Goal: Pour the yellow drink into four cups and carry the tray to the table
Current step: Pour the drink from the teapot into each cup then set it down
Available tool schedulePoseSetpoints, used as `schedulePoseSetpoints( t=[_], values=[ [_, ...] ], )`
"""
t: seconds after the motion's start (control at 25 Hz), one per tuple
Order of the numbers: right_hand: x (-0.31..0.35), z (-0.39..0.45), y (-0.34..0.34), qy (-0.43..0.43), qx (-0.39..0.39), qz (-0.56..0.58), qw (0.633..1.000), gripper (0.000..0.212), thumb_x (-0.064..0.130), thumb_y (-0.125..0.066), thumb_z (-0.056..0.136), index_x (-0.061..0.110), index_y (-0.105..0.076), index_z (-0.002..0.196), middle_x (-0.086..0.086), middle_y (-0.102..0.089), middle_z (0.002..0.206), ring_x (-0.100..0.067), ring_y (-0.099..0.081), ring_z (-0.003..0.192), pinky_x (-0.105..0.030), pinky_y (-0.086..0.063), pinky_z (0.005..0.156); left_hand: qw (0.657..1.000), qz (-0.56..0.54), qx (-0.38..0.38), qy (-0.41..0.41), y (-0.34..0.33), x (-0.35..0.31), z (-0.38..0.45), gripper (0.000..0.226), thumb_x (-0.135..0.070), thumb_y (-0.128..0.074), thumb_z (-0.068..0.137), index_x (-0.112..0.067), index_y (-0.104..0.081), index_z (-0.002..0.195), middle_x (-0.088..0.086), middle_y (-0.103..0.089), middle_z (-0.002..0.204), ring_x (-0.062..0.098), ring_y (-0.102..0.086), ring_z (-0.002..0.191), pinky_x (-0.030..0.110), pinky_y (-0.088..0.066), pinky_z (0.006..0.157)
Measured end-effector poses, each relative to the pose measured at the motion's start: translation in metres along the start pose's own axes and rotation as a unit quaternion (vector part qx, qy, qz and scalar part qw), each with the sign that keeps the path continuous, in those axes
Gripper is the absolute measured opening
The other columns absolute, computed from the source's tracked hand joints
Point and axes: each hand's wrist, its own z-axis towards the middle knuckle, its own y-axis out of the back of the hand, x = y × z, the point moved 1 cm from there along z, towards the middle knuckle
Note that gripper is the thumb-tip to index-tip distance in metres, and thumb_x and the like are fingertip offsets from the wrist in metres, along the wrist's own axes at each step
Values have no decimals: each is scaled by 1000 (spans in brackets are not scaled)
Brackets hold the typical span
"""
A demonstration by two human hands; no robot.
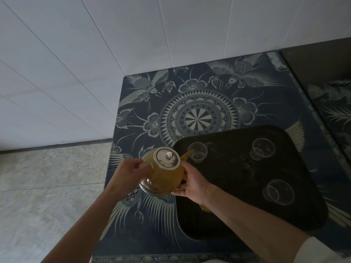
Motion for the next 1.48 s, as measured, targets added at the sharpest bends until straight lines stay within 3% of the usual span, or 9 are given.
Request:
schedulePoseSetpoints(
  t=[0.24,0.52,0.92,1.08,1.32,1.48],
  values=[
    [-3,4,2,-5,-2,3,1000,54,53,-54,96,27,-50,143,-10,-55,140,-43,-52,125,-56,-45,102,1000,3,2,11,0,-2,0,31,-19,-65,89,8,-64,74,12,-56,63,21,-50,61,28,-41,60],
    [-5,3,-2,-7,3,3,1000,52,52,-53,97,27,-51,142,-11,-53,141,-41,-56,118,-50,-51,92,1000,8,5,16,4,-3,-2,30,-20,-65,89,5,-66,73,12,-59,64,21,-50,62,29,-40,61],
    [-4,5,-4,-5,1,0,1000,49,53,-52,97,26,-54,137,-9,-57,135,-40,-57,117,-55,-46,104,1000,18,2,16,7,-6,0,30,-21,-65,89,2,-68,70,9,-60,62,19,-50,60,27,-40,61],
    [-5,4,-4,-7,4,3,1000,52,53,-52,97,24,-53,139,-11,-56,137,-40,-56,120,-51,-49,97,1000,16,12,11,7,-5,1,32,-21,-65,89,7,-66,73,13,-59,66,22,-50,62,29,-40,62],
    [-6,3,-5,-7,8,11,1000,52,53,-53,96,22,-54,138,-12,-55,139,-39,-57,119,-52,-48,102,1000,20,10,15,8,-7,-1,35,-22,-64,89,9,-63,73,11,-55,65,20,-47,62,28,-38,62],
    [-6,2,-6,-4,11,7,1000,49,53,-53,96,23,-56,136,-11,-56,137,-38,-58,118,-48,-53,91,1000,20,14,16,8,-10,-3,33,-20,-64,89,4,-63,67,10,-52,62,20,-45,60,28,-37,60]
  ],
)
